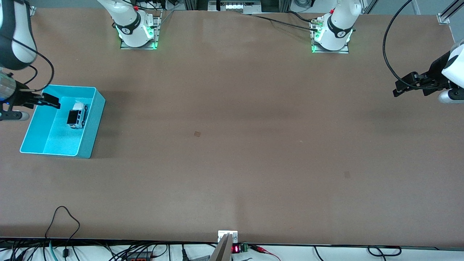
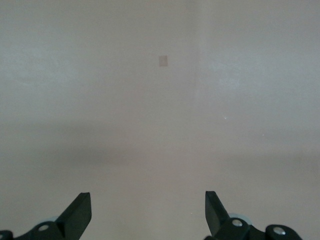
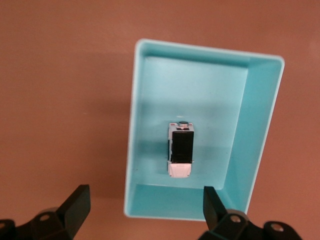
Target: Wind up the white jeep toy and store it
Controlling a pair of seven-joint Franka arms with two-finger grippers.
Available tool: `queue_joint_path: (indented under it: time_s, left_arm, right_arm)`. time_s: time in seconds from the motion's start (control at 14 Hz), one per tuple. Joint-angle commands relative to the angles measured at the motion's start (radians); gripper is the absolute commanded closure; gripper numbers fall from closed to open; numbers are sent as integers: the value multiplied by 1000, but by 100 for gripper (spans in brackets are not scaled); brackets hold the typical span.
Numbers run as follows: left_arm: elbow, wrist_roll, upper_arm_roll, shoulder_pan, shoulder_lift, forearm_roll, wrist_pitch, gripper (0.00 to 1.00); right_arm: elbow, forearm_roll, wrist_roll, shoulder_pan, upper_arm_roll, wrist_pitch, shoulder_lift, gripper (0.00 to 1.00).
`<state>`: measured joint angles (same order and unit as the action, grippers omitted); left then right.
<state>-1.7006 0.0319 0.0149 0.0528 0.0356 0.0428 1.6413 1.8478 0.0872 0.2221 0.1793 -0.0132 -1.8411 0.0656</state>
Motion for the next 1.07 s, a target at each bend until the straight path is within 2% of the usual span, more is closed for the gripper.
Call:
queue_joint_path:
  time_s: [0.0, 0.21, 0.36, 0.43, 0.5, 0.71, 1.0]
  left_arm:
    - [-21, 2, 7, 2, 29, -14, 0, 0]
    - [-21, 0, 7, 2, 29, -14, -3, 0]
    - [-21, 0, 7, 2, 29, -15, -4, 0]
    - [-21, 0, 7, 2, 32, -14, -4, 0]
    - [-21, 0, 7, 2, 32, -14, -11, 0]
    - [-21, 0, 7, 2, 32, -14, -20, 0]
    - [-19, 0, 7, 2, 33, -17, -20, 0]
  right_arm:
    - [-183, -7, 3, 0, 48, 156, 16, 0]
    - [-275, -15, 14, -1, 73, 256, -3, 0]
    - [-283, -102, 3, -1, 82, 292, -36, 0]
    - [-288, -107, 2, -1, 84, 307, -42, 0]
    - [-294, -107, 2, -14, 79, 316, -44, 0]
    - [-294, -80, 3, -124, 13, 318, -33, 0]
    - [-276, -76, 2, -158, 13, 318, -20, 0]
